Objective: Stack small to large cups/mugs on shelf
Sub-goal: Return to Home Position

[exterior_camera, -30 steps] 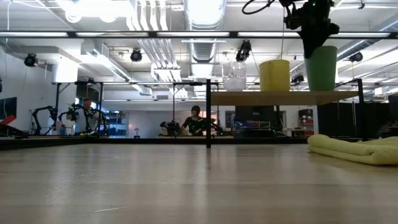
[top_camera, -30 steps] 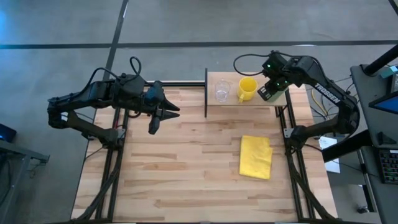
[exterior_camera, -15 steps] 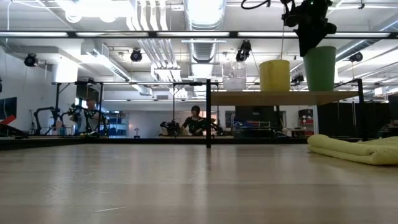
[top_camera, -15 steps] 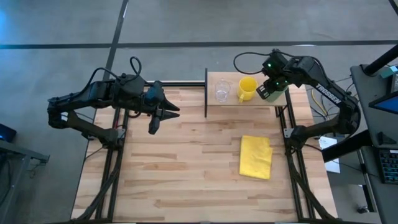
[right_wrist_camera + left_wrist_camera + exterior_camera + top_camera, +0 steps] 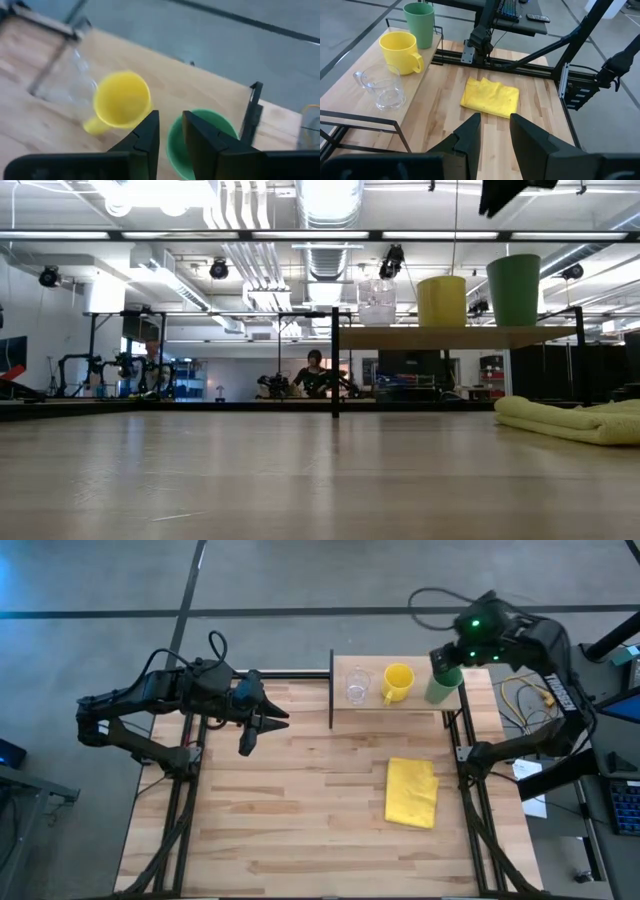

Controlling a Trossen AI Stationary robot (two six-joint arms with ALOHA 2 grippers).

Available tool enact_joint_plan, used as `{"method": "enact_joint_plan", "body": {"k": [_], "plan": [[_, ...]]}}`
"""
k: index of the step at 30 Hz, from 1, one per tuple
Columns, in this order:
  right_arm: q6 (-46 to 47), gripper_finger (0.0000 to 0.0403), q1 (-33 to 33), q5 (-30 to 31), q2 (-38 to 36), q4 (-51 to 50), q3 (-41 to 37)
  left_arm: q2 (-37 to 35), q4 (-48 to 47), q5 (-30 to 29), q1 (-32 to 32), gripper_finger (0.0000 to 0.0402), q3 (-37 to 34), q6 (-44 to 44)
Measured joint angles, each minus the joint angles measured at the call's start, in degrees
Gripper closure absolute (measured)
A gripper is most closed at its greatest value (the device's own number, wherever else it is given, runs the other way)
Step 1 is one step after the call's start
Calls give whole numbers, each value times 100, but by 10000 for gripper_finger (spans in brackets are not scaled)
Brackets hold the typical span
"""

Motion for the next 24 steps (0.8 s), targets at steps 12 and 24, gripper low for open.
{"method": "enact_joint_plan", "body": {"k": [12, 24], "plan": [[16, 325, 1373, -774, -294, 1512, 279, 136, 317, -13, -9, 312, -4, -146], [1334, 330, 4930, 2120, -328, 2739, -1245, -242, 760, -25, -198, 312, -11, -459]]}}
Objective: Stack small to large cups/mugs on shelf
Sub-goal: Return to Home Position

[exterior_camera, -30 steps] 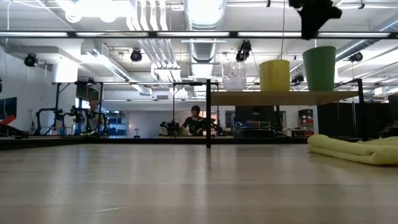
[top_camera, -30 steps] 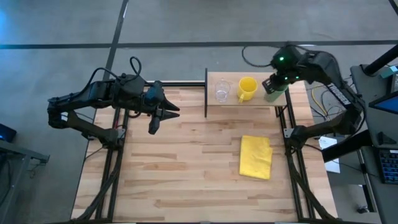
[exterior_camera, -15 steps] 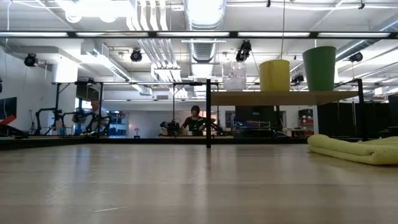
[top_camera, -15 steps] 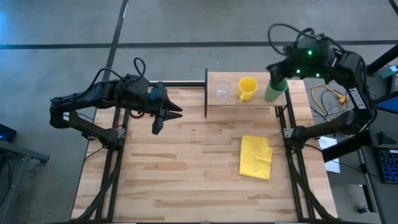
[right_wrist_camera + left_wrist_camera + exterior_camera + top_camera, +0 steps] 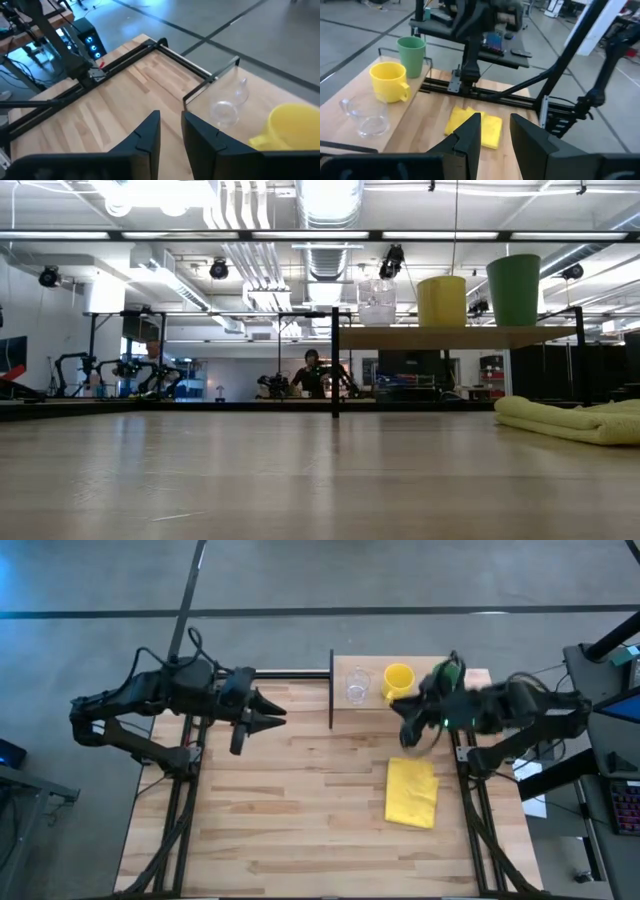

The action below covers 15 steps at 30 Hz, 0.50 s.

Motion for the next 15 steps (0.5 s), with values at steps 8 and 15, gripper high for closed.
{"method": "enact_joint_plan", "body": {"k": [8, 15], "plan": [[657, 329, 1256, 1208, -4, 21, -436, -565, -4, -381, -326, 312, -343, -159], [320, 323, 1384, 1213, -165, 112, -448, -1663, 140, -736, -338, 312, -1393, -429]]}}
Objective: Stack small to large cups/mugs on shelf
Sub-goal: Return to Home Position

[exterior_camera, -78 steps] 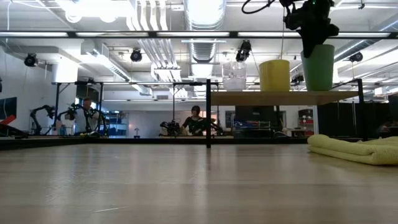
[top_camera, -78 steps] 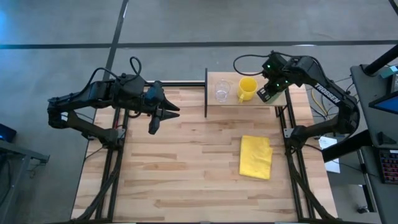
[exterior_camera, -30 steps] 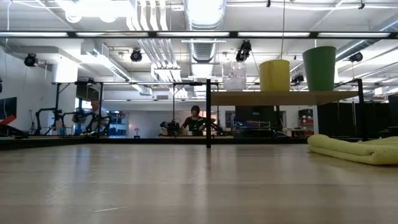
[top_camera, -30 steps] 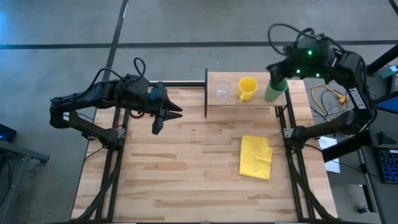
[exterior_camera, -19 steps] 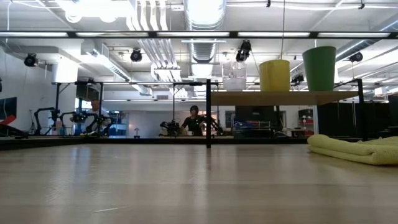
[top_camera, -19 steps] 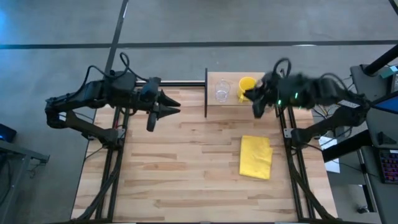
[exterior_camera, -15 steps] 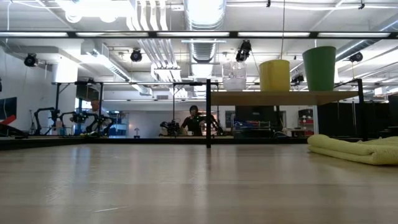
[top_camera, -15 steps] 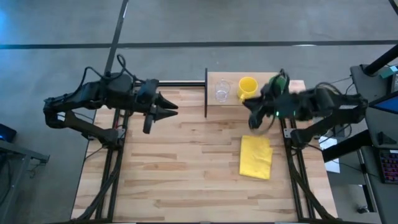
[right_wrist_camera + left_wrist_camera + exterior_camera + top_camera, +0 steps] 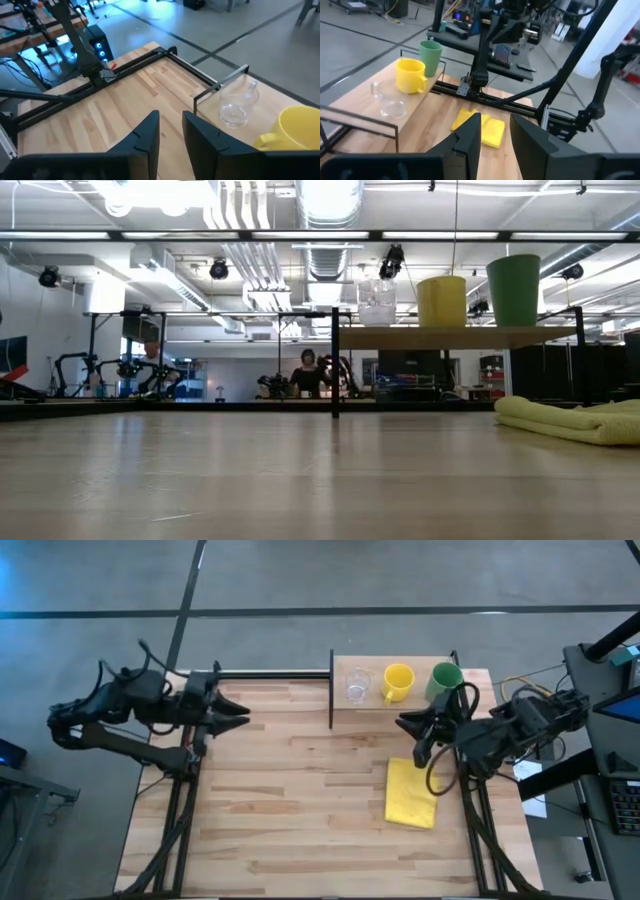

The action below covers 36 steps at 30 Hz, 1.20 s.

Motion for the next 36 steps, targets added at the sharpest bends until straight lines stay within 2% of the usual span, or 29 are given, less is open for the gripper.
{"method": "enact_joint_plan", "body": {"k": [4, 9, 14, 19, 25, 31, 36], "plan": [[-524, 329, 0, -289, -94, 344, -122, -618, 815, 19, 1, 312, -1025, -182], [-1548, 334, -2, -1044, -351, 1746, -663, -1210, 1918, 279, 1, 312, -2198, -335], [-1908, 335, -14, -1108, -774, 2795, -1591, -1707, 2381, 322, 1, 312, -2903, -481], [-1639, 335, -61, -1050, -1268, 3590, -2556, -2075, 2403, 323, 1, 312, -3111, -626], [-1722, 335, -315, -364, -1502, 4069, -3414, -2314, 2425, 324, 1, 312, -3150, -626], [-1554, 335, -888, -336, -1962, 4222, -4025, -2515, 2415, 324, 3, 312, -3152, -626], [-2158, 335, -1159, -717, -2460, 5115, -4457, -2702, 2330, 322, 3, 312, -3176, -619]]}}
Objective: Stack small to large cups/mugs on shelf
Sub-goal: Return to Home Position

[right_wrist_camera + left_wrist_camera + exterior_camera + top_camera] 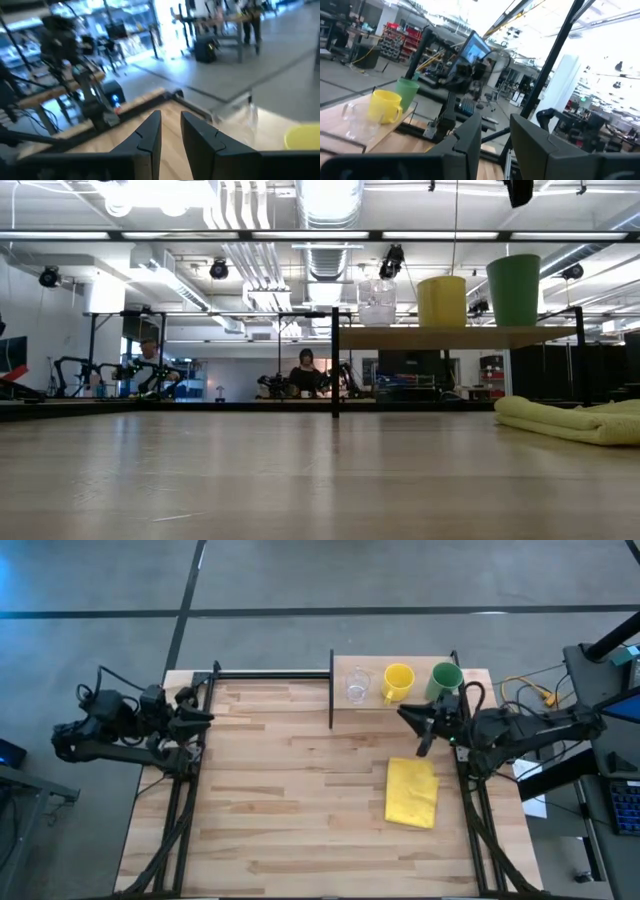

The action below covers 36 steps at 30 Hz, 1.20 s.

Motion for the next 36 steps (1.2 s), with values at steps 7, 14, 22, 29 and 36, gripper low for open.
{"method": "enact_joint_plan", "body": {"k": [7, 14, 22, 29, 36], "plan": [[-363, 335, -146, -60, -275, 121, -203, -352, -223, -532, 0, 312, -255, 165], [-53, 335, -382, -43, -521, 126, -735, -983, -205, -725, 0, 312, -699, 112], [642, 335, -476, -56, -1355, 182, -1719, -1692, -113, -843, 0, 312, -1452, -155], [804, 335, -476, -89, -2071, 182, -2368, -2155, 95, -1229, 0, 312, -2224, -214], [871, 335, -474, -94, -2783, 303, -2951, -2024, 341, -1217, 0, 312, -2583, -304]]}}
